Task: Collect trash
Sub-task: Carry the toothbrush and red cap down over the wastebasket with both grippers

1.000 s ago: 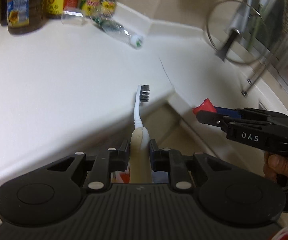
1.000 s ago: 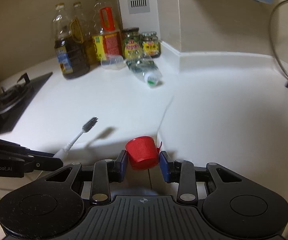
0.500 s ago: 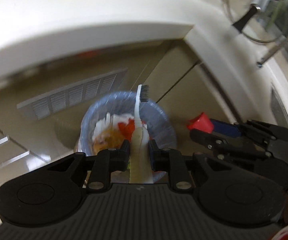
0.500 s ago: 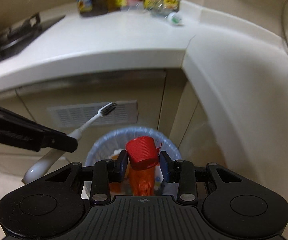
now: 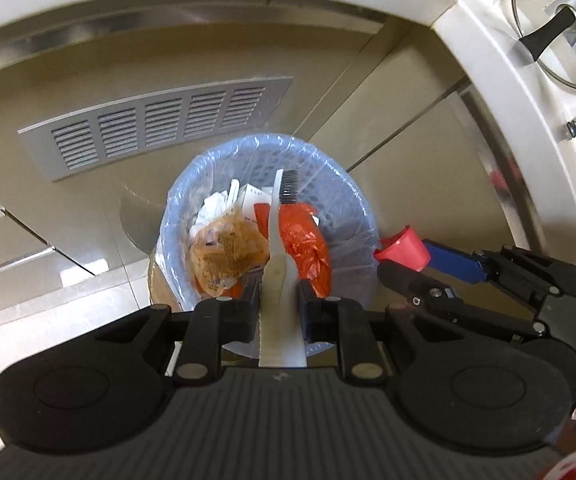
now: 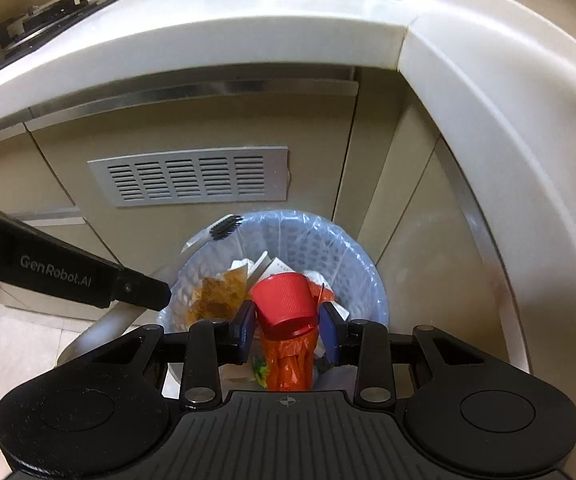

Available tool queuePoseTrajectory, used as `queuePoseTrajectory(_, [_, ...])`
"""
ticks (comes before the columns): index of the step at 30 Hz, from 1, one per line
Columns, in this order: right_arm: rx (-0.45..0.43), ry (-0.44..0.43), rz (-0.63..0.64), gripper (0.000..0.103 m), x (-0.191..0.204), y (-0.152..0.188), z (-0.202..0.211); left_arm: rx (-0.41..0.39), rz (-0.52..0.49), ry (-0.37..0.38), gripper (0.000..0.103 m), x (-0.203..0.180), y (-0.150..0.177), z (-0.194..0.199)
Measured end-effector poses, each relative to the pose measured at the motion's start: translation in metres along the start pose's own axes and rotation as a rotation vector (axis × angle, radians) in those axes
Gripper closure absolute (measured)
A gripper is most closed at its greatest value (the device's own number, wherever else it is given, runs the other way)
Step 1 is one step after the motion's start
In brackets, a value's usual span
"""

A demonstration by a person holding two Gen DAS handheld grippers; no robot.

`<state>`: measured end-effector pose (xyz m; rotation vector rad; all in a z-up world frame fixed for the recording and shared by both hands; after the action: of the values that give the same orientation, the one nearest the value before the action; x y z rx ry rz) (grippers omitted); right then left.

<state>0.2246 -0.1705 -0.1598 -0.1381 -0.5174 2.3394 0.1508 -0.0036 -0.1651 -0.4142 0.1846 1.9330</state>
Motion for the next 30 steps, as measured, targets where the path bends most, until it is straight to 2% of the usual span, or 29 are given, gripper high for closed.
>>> queuePoseTrajectory(11, [0.036,-0.002,0.001,0.068,0.0,-0.002,-0.011,0.022,0.016,-0.012,0.085,0.0,-0.004,-0.018])
queuePoseTrajectory(21, [0.055,0.006,-0.005,0.068,-0.002,-0.002,-0.023,0.039,0.044,-0.009,0.085,0.005,-0.022,-0.033])
queuePoseTrajectory(30, [0.065,0.012,-0.022,0.068,0.0,0.002,-0.028,0.046,0.015,-0.023,0.085,0.0,-0.038,-0.043])
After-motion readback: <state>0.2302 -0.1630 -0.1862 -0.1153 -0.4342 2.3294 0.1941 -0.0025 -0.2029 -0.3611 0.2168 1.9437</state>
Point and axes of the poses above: each gripper's, at about its wrist camera, not at the fingertips, and z roughly against the way its jaws point, x to its left, y to its underside, the point moved 2 cm from there along -z, roughly the way its jaws point, and after that the axes turned 12 degrees about x, right-handed, at the moved point
